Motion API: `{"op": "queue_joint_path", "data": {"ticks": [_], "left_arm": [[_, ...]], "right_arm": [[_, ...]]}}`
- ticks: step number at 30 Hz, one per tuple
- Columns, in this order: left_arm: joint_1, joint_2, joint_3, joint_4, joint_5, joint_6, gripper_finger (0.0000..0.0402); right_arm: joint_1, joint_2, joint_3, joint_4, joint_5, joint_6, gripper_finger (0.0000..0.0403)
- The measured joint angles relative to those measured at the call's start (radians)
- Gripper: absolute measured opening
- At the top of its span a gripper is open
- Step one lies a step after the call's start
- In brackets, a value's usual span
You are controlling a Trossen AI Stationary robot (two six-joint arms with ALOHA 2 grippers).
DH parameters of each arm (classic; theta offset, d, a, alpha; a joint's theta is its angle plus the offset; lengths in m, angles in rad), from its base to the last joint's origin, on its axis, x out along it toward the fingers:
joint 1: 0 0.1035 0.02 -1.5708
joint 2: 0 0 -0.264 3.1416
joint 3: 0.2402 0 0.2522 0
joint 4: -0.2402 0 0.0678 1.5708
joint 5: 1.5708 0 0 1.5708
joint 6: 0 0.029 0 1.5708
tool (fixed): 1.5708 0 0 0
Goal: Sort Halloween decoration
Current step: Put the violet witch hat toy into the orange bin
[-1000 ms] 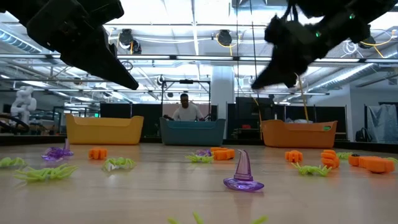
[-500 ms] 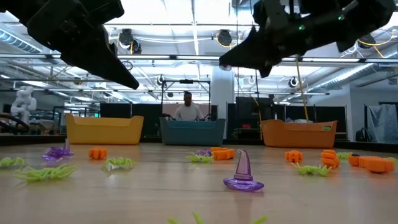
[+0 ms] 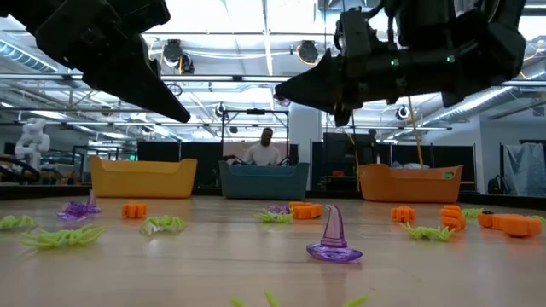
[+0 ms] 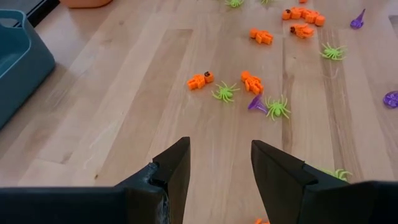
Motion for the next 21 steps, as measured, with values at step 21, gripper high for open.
{"op": "queue_joint_path", "data": {"ticks": [21], "left_arm": [[0.0, 0.0, 0.0, -0.005, -0.001, 0.0, 0.0168]], "right_arm": [[0.0, 0.158, 0.0, 0.339, 0.0, -0.024, 0.0]]}}
